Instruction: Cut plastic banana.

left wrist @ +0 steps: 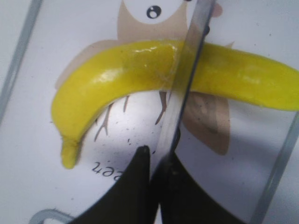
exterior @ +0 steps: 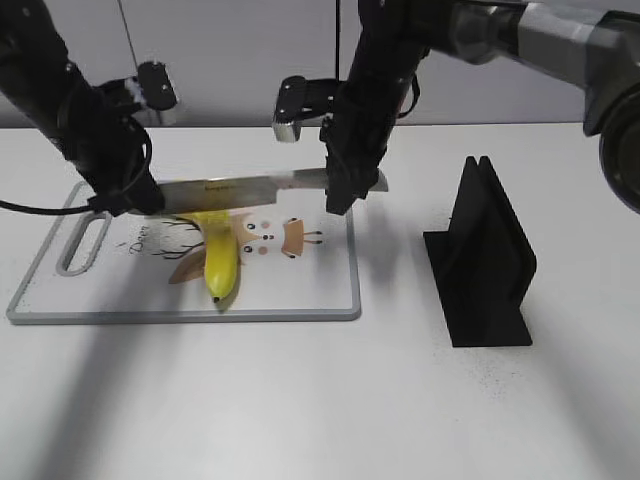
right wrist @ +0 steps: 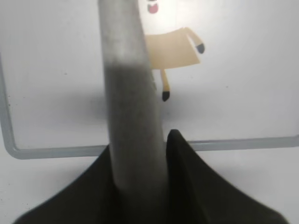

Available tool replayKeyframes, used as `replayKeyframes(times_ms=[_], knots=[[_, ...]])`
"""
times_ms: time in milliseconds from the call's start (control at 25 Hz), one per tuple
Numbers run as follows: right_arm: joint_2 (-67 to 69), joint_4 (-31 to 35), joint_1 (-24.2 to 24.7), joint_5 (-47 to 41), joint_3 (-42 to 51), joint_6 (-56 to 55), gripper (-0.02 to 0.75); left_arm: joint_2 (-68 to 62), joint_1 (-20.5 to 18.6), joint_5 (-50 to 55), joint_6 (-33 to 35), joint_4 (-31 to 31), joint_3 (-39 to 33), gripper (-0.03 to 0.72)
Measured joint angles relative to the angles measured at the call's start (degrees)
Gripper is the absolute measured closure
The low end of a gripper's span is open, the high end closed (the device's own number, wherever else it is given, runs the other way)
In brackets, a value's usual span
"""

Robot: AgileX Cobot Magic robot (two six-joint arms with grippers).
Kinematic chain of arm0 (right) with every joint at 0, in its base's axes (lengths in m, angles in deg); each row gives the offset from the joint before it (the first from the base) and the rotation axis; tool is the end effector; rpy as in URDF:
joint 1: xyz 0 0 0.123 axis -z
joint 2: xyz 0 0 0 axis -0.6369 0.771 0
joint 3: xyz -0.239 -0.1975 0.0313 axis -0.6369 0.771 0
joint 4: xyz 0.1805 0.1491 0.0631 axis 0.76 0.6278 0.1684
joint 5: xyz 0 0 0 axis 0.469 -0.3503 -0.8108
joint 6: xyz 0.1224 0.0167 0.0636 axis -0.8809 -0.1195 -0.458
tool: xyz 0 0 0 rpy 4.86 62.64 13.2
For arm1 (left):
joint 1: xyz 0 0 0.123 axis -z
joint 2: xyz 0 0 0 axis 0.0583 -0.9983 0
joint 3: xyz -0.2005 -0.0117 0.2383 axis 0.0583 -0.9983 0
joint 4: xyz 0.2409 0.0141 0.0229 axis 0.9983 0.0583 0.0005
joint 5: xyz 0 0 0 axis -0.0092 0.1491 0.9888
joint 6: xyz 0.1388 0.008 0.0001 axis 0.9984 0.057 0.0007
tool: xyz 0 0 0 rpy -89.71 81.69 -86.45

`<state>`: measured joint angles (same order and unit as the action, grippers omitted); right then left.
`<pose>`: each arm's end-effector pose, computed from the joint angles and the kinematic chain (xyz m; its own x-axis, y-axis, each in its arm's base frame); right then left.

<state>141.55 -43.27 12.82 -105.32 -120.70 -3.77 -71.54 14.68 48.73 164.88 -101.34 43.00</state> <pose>0.4557 0.2602 0.1323 -0.1158 -0.9623 -0.2461 -0.9923 0.1229 -0.0137 0.4040 -0.1173 0.1637 -0.2270 0.9135 -0.3376 0.9555 0.2760 0.1043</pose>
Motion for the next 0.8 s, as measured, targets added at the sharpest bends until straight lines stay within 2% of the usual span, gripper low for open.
replayKeyframes(times_ms=[400, 440, 520, 640, 720, 800], knots=[[-3.8, 1.5, -0.1, -0.3, -2.1, 0.6, 0.530, 7.5, -0.2, 2.6, -0.5, 1.5, 0.4, 0.642], [-4.0, 1.5, -0.1, -0.3, -2.1, 0.7, 0.530, 7.9, -0.2, 2.5, -1.0, 1.3, 0.4, 0.610], [-4.1, 1.7, -0.1, -0.3, -2.1, 0.5, 0.532, 8.5, -0.4, 2.2, -1.7, 0.4, 0.4, 0.491], [-4.1, 1.9, -0.1, -0.3, -2.1, -0.2, 0.545, 8.7, -0.4, 1.1, -4.3, -1.4, 0.4, 0.201], [-4.1, 2.1, -0.1, -0.3, -2.1, -0.9, 0.558, 8.7, -0.4, -0.8, -8.8, -1.9, 0.7, 0.069], [-4.3, 2.1, -0.1, -0.1, -2.1, -1.7, 0.573, 8.7, -0.4, -1.6, -12.9, -2.0, 1.8, 0.015]])
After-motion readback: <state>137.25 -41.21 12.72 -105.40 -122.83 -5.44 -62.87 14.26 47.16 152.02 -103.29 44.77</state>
